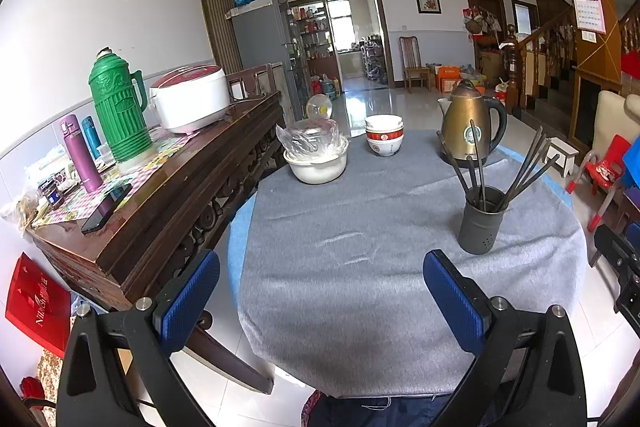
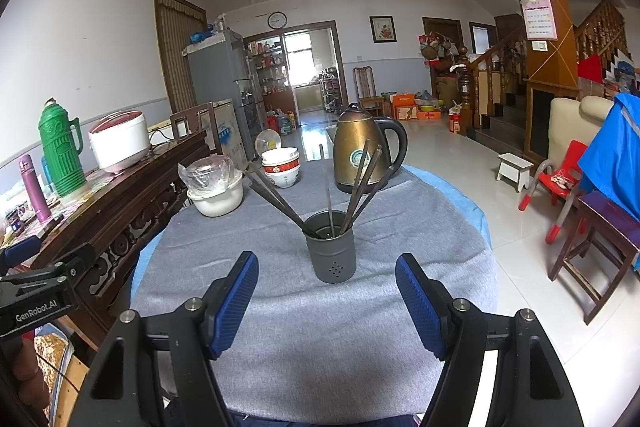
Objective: Organize utensils
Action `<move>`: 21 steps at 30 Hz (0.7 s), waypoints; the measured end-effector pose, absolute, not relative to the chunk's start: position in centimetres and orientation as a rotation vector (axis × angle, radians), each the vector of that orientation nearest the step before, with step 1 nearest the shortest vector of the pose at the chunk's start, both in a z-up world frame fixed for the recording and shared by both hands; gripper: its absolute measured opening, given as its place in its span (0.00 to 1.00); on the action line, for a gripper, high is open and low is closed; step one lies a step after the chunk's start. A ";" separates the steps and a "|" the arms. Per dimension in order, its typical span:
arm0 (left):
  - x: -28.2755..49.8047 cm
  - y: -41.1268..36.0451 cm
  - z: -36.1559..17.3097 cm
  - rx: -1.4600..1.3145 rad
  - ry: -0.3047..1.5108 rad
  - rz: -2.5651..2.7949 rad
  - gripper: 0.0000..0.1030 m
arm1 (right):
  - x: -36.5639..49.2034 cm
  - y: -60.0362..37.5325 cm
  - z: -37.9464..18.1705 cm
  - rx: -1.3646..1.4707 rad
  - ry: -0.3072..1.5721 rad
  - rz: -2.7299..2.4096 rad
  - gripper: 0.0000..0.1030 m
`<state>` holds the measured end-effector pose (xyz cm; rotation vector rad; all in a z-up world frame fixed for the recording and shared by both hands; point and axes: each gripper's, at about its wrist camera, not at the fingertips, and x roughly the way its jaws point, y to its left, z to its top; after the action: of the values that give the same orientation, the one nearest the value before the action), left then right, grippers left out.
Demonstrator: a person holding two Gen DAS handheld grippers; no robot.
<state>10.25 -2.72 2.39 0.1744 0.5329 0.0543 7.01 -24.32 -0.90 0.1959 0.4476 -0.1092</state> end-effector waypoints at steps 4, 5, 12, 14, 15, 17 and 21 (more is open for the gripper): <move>10.3 -2.8 2.4 0.174 0.534 0.053 0.98 | 7.0 -24.4 -0.9 0.196 0.447 -0.110 0.73; 10.3 -2.7 2.4 0.173 0.534 0.054 0.98 | 7.0 -24.4 -0.8 0.196 0.447 -0.110 0.73; 10.4 -2.5 2.3 0.169 0.540 0.058 0.98 | 7.0 -24.5 -0.7 0.197 0.445 -0.112 0.73; 10.5 -2.5 2.3 0.170 0.541 0.058 0.98 | 7.1 -24.7 -0.7 0.195 0.442 -0.115 0.73; 10.5 -2.6 2.3 0.170 0.542 0.058 0.98 | 7.2 -24.8 -0.5 0.194 0.441 -0.117 0.73; 10.7 -2.7 2.2 0.171 0.544 0.057 0.98 | 7.3 -25.1 -0.4 0.198 0.434 -0.125 0.73; 11.2 -3.1 2.1 0.178 0.557 0.055 0.98 | 7.7 -25.9 -0.3 0.209 0.433 -0.136 0.73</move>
<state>11.16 -3.06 2.10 0.1781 0.5565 0.0555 7.72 -25.93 -0.34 0.2090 0.4333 -0.1362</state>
